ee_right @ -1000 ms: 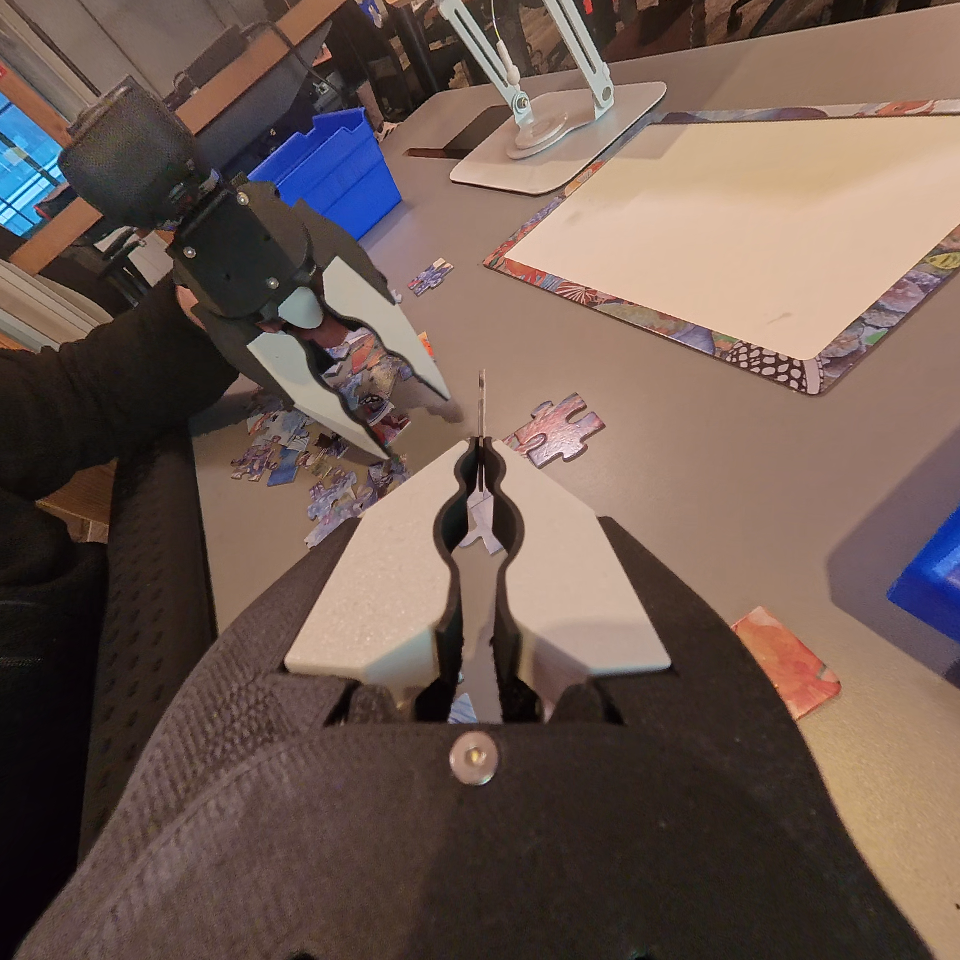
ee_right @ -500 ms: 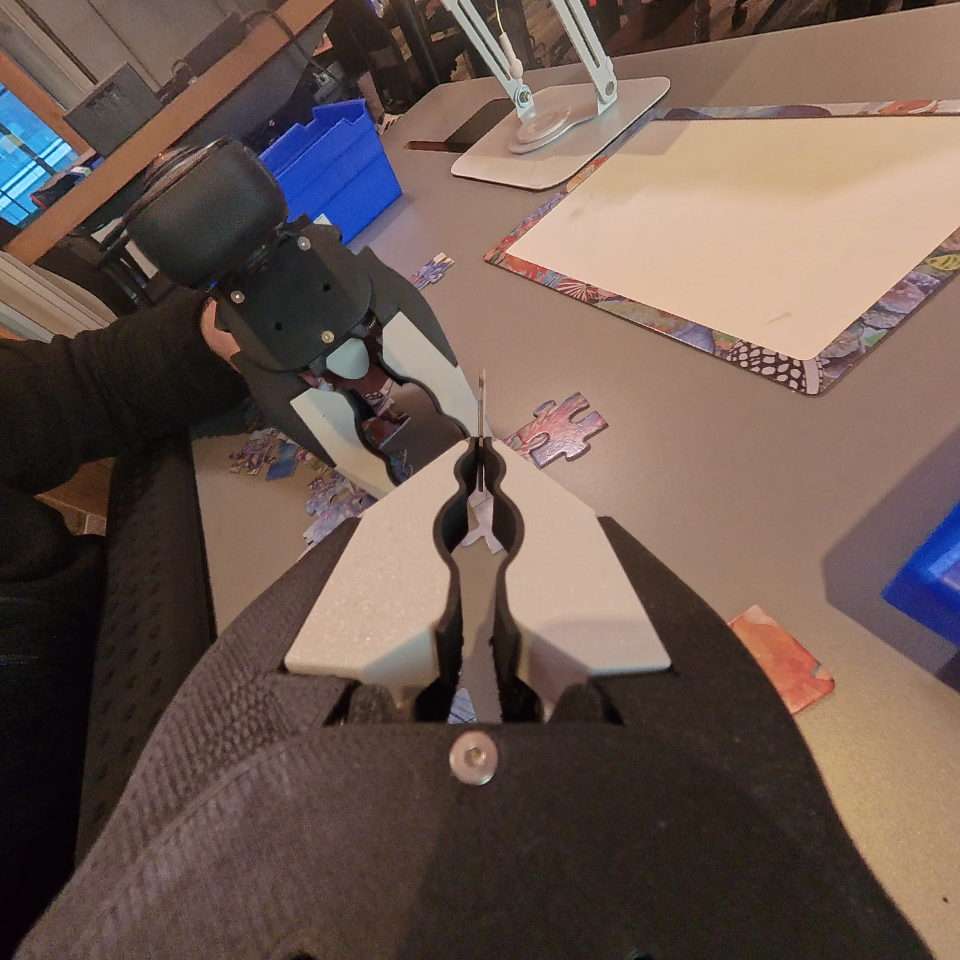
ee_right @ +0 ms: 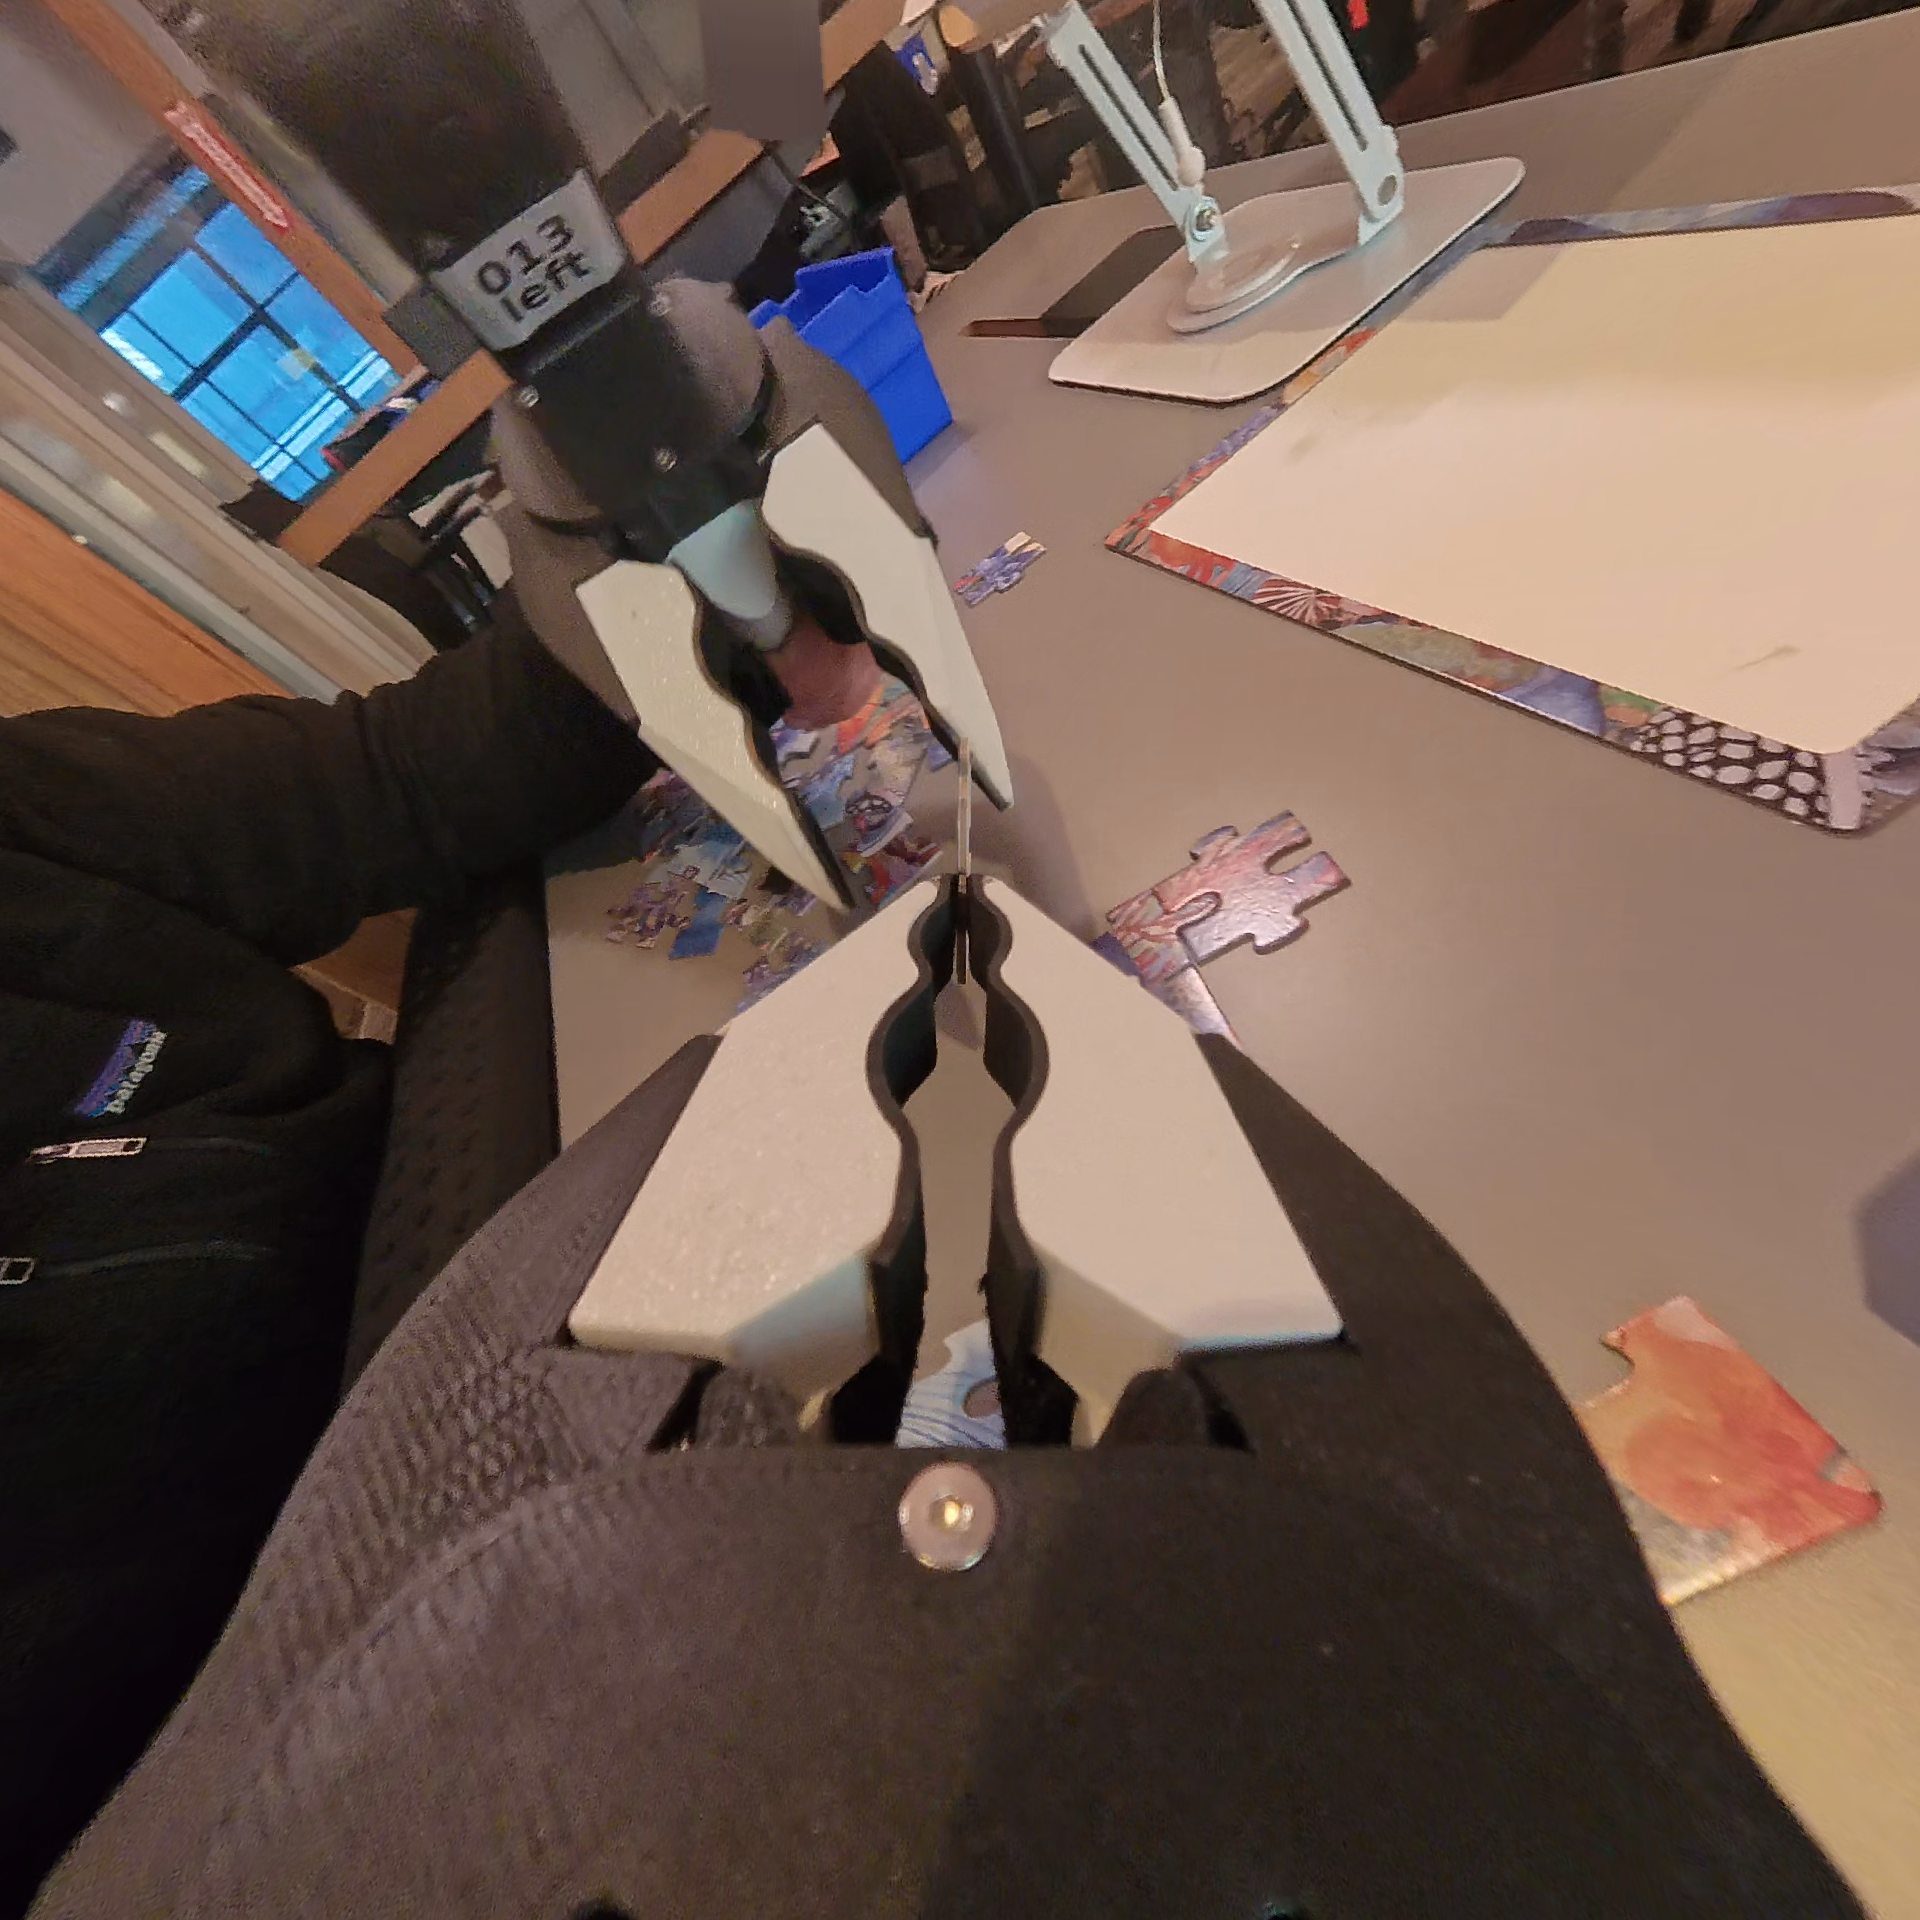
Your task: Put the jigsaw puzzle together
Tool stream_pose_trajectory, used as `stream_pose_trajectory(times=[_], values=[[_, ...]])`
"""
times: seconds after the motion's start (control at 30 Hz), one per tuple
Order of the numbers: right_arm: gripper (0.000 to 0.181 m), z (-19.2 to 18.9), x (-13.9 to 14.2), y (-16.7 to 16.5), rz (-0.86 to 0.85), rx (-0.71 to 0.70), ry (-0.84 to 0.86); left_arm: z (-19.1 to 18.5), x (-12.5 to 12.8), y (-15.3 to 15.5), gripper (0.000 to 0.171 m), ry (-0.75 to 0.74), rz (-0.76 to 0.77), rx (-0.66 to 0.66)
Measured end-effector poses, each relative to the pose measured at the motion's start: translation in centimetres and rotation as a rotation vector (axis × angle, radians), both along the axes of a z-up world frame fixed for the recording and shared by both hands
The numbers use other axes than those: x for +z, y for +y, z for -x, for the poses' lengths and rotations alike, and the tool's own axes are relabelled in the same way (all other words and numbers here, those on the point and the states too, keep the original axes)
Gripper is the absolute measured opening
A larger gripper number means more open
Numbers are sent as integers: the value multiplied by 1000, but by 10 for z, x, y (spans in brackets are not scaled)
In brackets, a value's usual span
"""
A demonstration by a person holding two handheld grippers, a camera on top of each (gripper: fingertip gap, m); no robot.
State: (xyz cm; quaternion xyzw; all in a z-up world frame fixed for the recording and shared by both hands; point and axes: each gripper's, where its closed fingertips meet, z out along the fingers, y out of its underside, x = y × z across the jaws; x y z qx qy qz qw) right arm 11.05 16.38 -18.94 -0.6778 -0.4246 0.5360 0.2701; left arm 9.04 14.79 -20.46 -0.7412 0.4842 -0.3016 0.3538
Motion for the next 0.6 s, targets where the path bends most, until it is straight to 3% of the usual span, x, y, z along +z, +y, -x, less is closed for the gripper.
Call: stream_pose_trajectory(times=[0.1,0.23,0.33,0.43,0.6], values=[[0,4,3,-9,17,51,25,-5,5,-6,30,-76,45,-40],[0,8,6,-20,1,104,39,-8,7,-10,1,-133,75,-76],[1,9,8,-18,9,93,59,-6,10,-10,0,-169,108,-78],[15,7,11,-9,15,44,69,0,14,-5,0,-191,125,-63],[16,-1,14,4,18,-22,83,13,19,2,0,-266,205,-40]])
